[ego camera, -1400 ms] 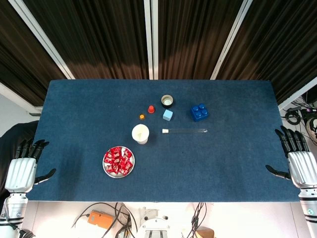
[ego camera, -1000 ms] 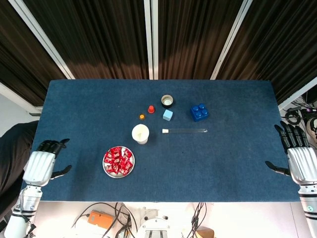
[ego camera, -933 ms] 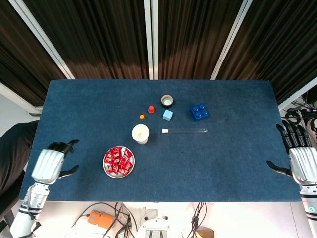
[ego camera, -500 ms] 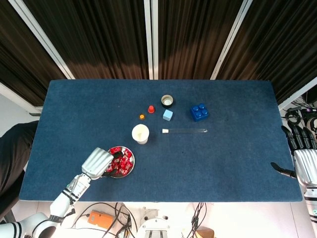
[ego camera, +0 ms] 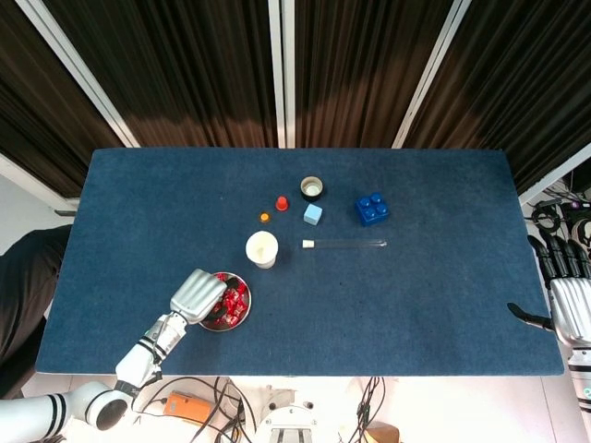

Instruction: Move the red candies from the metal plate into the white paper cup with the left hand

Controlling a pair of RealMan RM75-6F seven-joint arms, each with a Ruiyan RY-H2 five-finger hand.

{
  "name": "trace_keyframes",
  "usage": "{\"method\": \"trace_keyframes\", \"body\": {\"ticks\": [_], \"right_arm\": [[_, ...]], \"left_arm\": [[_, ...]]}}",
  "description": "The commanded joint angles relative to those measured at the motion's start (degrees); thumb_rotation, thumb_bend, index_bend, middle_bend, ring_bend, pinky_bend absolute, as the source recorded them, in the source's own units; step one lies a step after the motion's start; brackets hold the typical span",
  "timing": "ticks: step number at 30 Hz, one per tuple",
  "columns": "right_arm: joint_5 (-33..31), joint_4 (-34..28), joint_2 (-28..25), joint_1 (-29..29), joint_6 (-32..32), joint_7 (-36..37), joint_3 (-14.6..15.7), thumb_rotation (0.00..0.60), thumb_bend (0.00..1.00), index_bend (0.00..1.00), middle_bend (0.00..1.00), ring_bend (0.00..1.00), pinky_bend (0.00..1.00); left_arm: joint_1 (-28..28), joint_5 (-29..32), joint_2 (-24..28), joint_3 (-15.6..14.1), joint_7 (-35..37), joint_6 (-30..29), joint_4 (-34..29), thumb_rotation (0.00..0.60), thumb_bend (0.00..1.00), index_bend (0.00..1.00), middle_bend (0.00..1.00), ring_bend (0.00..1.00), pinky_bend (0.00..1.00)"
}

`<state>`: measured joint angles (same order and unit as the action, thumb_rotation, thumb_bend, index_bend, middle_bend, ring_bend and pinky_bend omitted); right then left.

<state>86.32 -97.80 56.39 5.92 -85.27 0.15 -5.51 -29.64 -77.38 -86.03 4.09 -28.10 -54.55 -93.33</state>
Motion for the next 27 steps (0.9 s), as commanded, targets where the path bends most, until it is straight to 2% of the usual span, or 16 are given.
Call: {"method": "trace_keyframes", "body": {"ticks": [1,5,11,16,19,22,27], "right_arm": [[-0.1,0.1,0.1,0.1,0.2,0.0,0.0,0.6,0.19,0.0,0.03,0.0,0.02],[-0.3,0.1,0.2,0.3,0.7,0.0,0.0,0.6,0.19,0.0,0.03,0.0,0.02],[-0.4,0.1,0.3,0.3,0.8,0.0,0.1,0.6,0.18,0.0,0.03,0.0,0.02],[-0.3,0.1,0.3,0.1,0.6,0.2,0.3,0.6,0.18,0.0,0.03,0.0,0.02],[-0.2,0.2,0.3,-0.1,0.4,0.4,0.4,0.6,0.19,0.0,0.03,0.0,0.02],[0.0,0.4,0.4,-0.4,0.0,0.7,0.5,0.6,0.18,0.0,0.03,0.0,0.03],[0.5,0.8,0.5,-0.7,-0.7,1.1,0.6,0.6,0.19,0.0,0.03,0.0,0.03]], "left_arm": [[-0.4,1.3,0.0,-0.4,-1.1,0.2,-0.2,0.6,0.26,0.37,0.89,0.8,0.79],[-0.6,1.9,0.0,-0.8,-2.2,-0.4,0.1,0.6,0.27,0.38,0.89,0.8,0.79],[-0.9,1.6,-0.9,-1.8,-4.0,-1.8,1.7,0.6,0.34,0.52,0.89,0.81,0.79],[-0.9,0.7,-1.3,-2.3,-2.2,-2.6,2.3,0.6,0.41,0.63,0.89,0.83,0.79],[-0.9,0.1,-0.6,-2.2,1.2,-2.9,1.3,0.6,0.43,0.65,0.89,0.83,0.79],[-0.7,-1.4,0.7,-1.2,4.8,-4.8,-0.3,0.6,0.43,0.65,0.89,0.83,0.79],[-1.9,-2.4,2.7,2.8,9.6,-7.2,-3.3,0.6,0.43,0.65,0.9,0.83,0.79]]}}
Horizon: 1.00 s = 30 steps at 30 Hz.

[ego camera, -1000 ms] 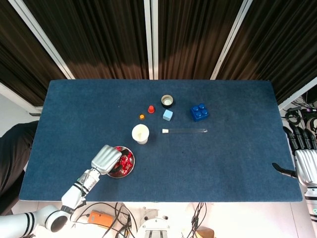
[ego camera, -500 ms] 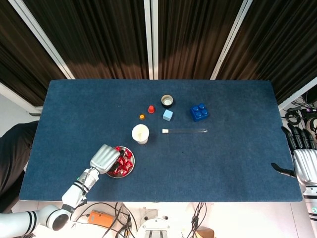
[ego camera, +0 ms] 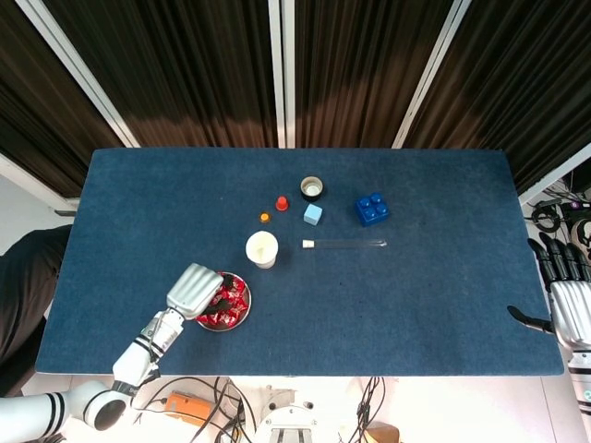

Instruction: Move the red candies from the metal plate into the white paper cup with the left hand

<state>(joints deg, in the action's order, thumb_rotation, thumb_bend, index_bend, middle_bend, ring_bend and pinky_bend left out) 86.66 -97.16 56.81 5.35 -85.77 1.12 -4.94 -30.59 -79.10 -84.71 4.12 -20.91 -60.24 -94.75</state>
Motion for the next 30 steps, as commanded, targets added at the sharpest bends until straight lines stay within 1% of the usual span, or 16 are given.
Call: {"method": "trace_keyframes", "body": {"ticks": [1,6,9,11,14,17,21,22,24,26,27,29,30], "right_arm": [[0.3,0.2,0.1,-0.2,-0.3,0.2,0.1,0.6,0.19,0.0,0.03,0.0,0.03],[0.5,0.2,-0.2,-0.6,-1.0,0.6,0.1,0.6,0.18,0.0,0.03,0.0,0.03],[0.5,0.3,-0.3,-0.9,-1.3,0.6,0.3,0.6,0.18,0.0,0.03,0.0,0.03],[0.3,0.4,-0.3,-1.0,-1.4,0.8,0.3,0.6,0.19,0.0,0.03,0.0,0.03],[0.1,0.8,-0.3,-1.3,-1.5,1.2,0.3,0.6,0.19,0.0,0.03,0.0,0.03],[-0.1,1.2,-0.3,-1.4,-1.6,1.6,0.2,0.6,0.18,0.0,0.03,0.0,0.03],[-0.5,1.7,-0.2,-1.4,-1.2,2.1,0.2,0.6,0.18,0.0,0.03,0.0,0.03],[-0.6,1.9,-0.1,-1.4,-1.0,2.2,0.2,0.6,0.18,0.0,0.03,0.0,0.03],[-0.7,2.1,0.0,-1.2,-0.7,2.3,0.1,0.6,0.19,0.0,0.03,0.0,0.03],[-0.7,2.1,0.1,-1.0,-0.4,2.3,0.0,0.6,0.19,0.0,0.03,0.0,0.03],[-0.7,2.1,0.1,-0.9,-0.3,2.3,0.0,0.6,0.19,0.0,0.03,0.0,0.03],[-0.7,2.1,0.1,-0.8,-0.2,2.3,0.0,0.6,0.18,0.0,0.03,0.0,0.03],[-0.7,2.1,0.1,-0.7,-0.1,2.3,-0.1,0.6,0.19,0.0,0.03,0.0,0.03]], "left_arm": [[-1.4,-0.5,1.4,3.8,3.0,-1.6,-2.3,0.6,0.43,0.65,0.9,0.83,0.79],[-5.8,3.5,0.1,9.5,4.6,0.9,-1.7,0.6,0.43,0.65,0.91,0.84,0.79],[-8.7,7.0,-1.7,12.0,3.6,3.0,0.2,0.6,0.43,0.65,0.91,0.85,0.79],[-10.3,9.1,-2.9,13.0,2.5,4.2,1.6,0.6,0.43,0.65,0.91,0.85,0.79],[-13.1,13.2,-4.8,13.7,-1.0,6.0,4.7,0.6,0.43,0.65,0.91,0.85,0.79],[-14.6,16.4,-5.7,13.7,-3.3,7.2,6.3,0.6,0.43,0.65,0.91,0.85,0.79],[-16.2,19.5,-6.1,12.1,-8.6,7.4,7.8,0.6,0.41,0.62,0.91,0.85,0.79],[-16.5,20.2,-6.1,11.7,-9.6,7.3,7.8,0.6,0.38,0.59,0.9,0.85,0.79],[-16.8,21.8,-6.1,11.2,-11.5,6.8,7.6,0.6,0.31,0.49,0.9,0.84,0.79],[-16.7,22.6,-6.1,10.9,-12.4,5.6,7.0,0.6,0.23,0.34,0.9,0.84,0.79],[-16.4,22.6,-5.9,10.6,-12.8,4.6,6.4,0.6,0.21,0.29,0.9,0.83,0.79],[-15.7,21.9,-5.2,10.2,-12.6,2.8,5.0,0.6,0.19,0.24,0.9,0.83,0.79],[-15.0,20.9,-4.5,9.9,-12.1,1.6,3.9,0.6,0.19,0.23,0.9,0.83,0.79]]}}
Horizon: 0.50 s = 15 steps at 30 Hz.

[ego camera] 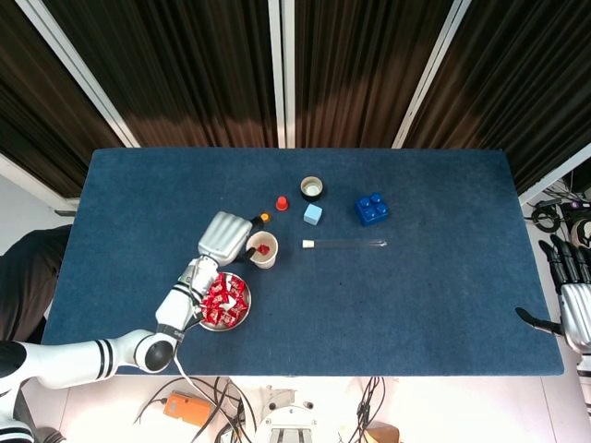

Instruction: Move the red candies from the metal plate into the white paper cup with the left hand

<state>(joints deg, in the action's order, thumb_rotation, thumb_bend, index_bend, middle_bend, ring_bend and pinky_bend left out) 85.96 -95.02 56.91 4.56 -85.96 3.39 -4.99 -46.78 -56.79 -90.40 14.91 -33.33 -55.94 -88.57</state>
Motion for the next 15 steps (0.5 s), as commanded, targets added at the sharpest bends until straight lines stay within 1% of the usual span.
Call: {"method": "trace_keyframes", "body": {"ticks": [1,4,5,7,9,11,12,15], "right_arm": [[-0.1,0.0,0.0,0.1,0.1,0.0,-0.1,0.6,0.19,0.0,0.03,0.0,0.03],[0.0,0.1,-0.1,0.1,0.1,0.1,-0.2,0.6,0.18,0.0,0.03,0.0,0.03],[0.0,0.1,0.0,0.1,0.0,0.2,-0.2,0.6,0.18,0.0,0.03,0.0,0.03],[0.0,0.2,0.0,0.1,-0.1,0.2,-0.2,0.6,0.19,0.0,0.03,0.0,0.03],[0.0,0.3,0.0,0.1,-0.1,0.3,-0.2,0.6,0.18,0.0,0.03,0.0,0.03],[0.0,0.4,0.1,0.1,0.0,0.3,-0.2,0.6,0.19,0.0,0.03,0.0,0.03],[0.0,0.3,0.2,0.1,0.0,0.3,-0.2,0.6,0.18,0.0,0.03,0.0,0.03],[0.3,0.1,0.2,0.3,0.1,0.0,-0.2,0.6,0.18,0.0,0.03,0.0,0.03]], "left_arm": [[1.9,-2.4,1.8,-1.2,1.1,-3.9,-3.3,0.6,0.19,0.23,0.9,0.83,0.79],[5.2,-8.4,4.1,-2.6,6.0,-9.0,-6.5,0.6,0.19,0.24,0.9,0.83,0.79],[6.7,-11.3,5.1,-3.6,8.5,-11.0,-7.6,0.6,0.19,0.25,0.9,0.83,0.79],[8.9,-15.8,6.6,-5.5,12.1,-13.7,-8.7,0.6,0.21,0.3,0.9,0.83,0.79],[11.1,-20.6,8.1,-8.2,15.7,-15.9,-9.4,0.6,0.23,0.37,0.9,0.83,0.79],[12.2,-23.3,9.1,-10.7,17.5,-16.0,-9.6,0.6,0.24,0.4,0.9,0.83,0.79],[12.5,-24.5,9.5,-12.2,17.5,-15.1,-9.4,0.6,0.24,0.4,0.9,0.83,0.79],[12.3,-25.9,9.0,-14.7,15.3,-12.5,-8.2,0.6,0.25,0.41,0.9,0.83,0.79]]}}
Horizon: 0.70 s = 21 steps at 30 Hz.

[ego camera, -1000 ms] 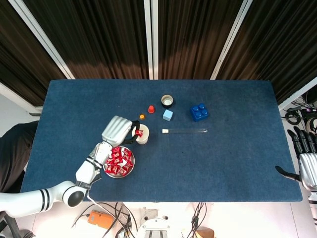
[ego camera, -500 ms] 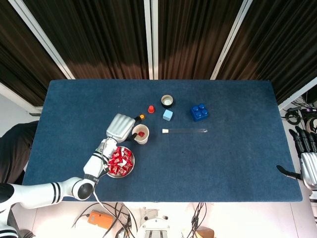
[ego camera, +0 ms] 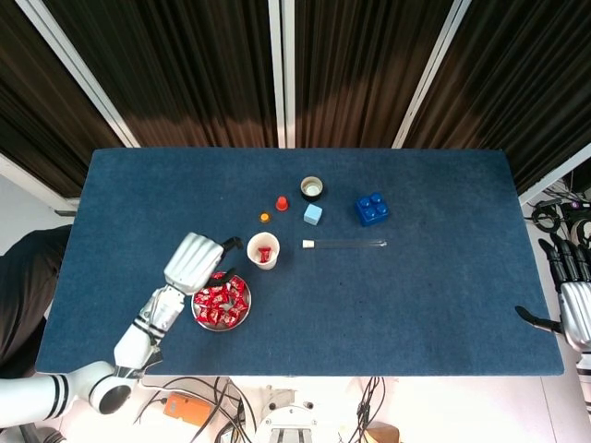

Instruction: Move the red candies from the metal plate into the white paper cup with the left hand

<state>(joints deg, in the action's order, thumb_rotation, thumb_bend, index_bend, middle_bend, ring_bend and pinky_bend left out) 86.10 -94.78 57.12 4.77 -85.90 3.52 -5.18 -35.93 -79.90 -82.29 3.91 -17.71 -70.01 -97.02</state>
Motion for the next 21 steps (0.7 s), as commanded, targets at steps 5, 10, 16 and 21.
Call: {"method": "trace_keyframes", "body": {"ticks": [5,10,16,21], "right_arm": [[0.3,-0.9,-0.3,0.0,0.0,-1.0,0.1,0.6,0.19,0.0,0.03,0.0,0.03],[0.0,-1.4,-0.6,-0.4,-0.3,-1.2,0.2,0.6,0.19,0.0,0.03,0.0,0.03],[-0.1,-1.4,-0.6,-0.8,-0.6,-1.2,0.4,0.6,0.18,0.0,0.03,0.0,0.03],[-0.2,-1.2,-0.4,-0.8,-0.4,-1.2,0.4,0.6,0.19,0.0,0.03,0.0,0.03]], "left_arm": [[0.4,-3.3,-2.5,-4.9,-2.4,5.4,4.1,0.6,0.25,0.41,0.9,0.83,0.79],[-0.7,-2.9,-5.1,-5.4,-5.7,9.1,7.6,0.6,0.26,0.4,0.9,0.83,0.79],[-1.1,-0.4,-6.5,-5.2,-8.8,11.8,9.2,0.6,0.26,0.4,0.9,0.83,0.79],[-0.9,1.4,-7.1,-4.8,-9.9,12.8,10.1,0.6,0.26,0.4,0.9,0.84,0.79]]}}
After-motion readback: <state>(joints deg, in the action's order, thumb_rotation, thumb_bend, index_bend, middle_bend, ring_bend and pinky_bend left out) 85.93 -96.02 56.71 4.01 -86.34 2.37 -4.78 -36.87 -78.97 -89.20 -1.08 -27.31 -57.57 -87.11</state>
